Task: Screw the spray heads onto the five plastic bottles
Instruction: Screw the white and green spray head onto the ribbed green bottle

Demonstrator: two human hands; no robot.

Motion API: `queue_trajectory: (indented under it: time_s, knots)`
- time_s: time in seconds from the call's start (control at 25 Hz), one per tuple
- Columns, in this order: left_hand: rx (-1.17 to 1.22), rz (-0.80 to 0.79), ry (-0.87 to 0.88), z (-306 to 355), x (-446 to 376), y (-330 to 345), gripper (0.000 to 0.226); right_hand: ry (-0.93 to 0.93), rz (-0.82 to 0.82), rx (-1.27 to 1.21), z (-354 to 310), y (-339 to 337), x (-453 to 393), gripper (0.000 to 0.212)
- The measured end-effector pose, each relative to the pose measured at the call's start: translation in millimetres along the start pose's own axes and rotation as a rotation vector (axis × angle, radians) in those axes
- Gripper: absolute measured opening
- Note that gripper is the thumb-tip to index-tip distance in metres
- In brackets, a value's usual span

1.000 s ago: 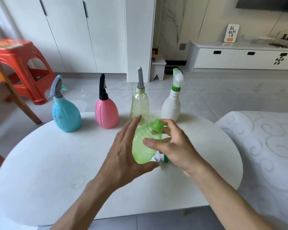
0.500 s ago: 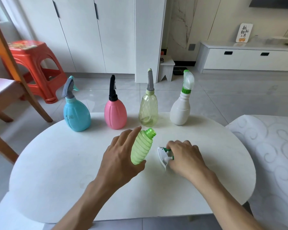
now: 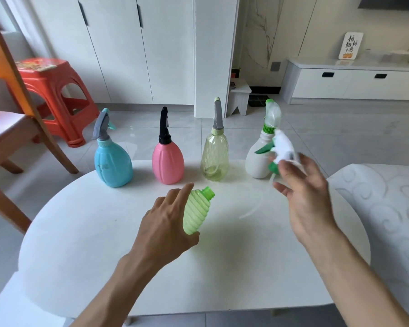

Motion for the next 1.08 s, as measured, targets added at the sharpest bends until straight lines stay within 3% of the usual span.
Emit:
queue_trajectory:
  time_s: [0.16, 0.44, 0.84, 0.96, 1.08]
  knots:
    - [-0.003, -0.02, -0.002, -2, 2, 0, 0.101, 0.141, 0.068, -0.272, -3, -17, -10, 0.01]
    - [0.027, 0.014, 0.094, 10, 4, -1, 0.099, 0.195, 0.085, -0.342, 1, -14, -10, 0.01]
    - [0.046, 0.019, 0.152, 18, 5, 1, 0.099, 0.187, -0.069, -0.268, 18, 12, 9, 0.014]
    - [0.08, 0.037, 0.165, 22, 4, 1, 0.098, 0.18, -0.198, -0.172, 34, 29, 30, 0.034]
    - [0.134, 0.058, 0.148, 23, 3, -3, 0.098, 0.178, -0.29, -0.13, 44, 42, 44, 0.039]
Point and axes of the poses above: each hand's wrist, its own x-axis away from the middle knuckle, its own y-axis out of the palm, z = x × y, the point moved 2 cm from there along -x, towards the middle knuckle, and after that the axes turned 1 degree about z, right-handed, at the moved point
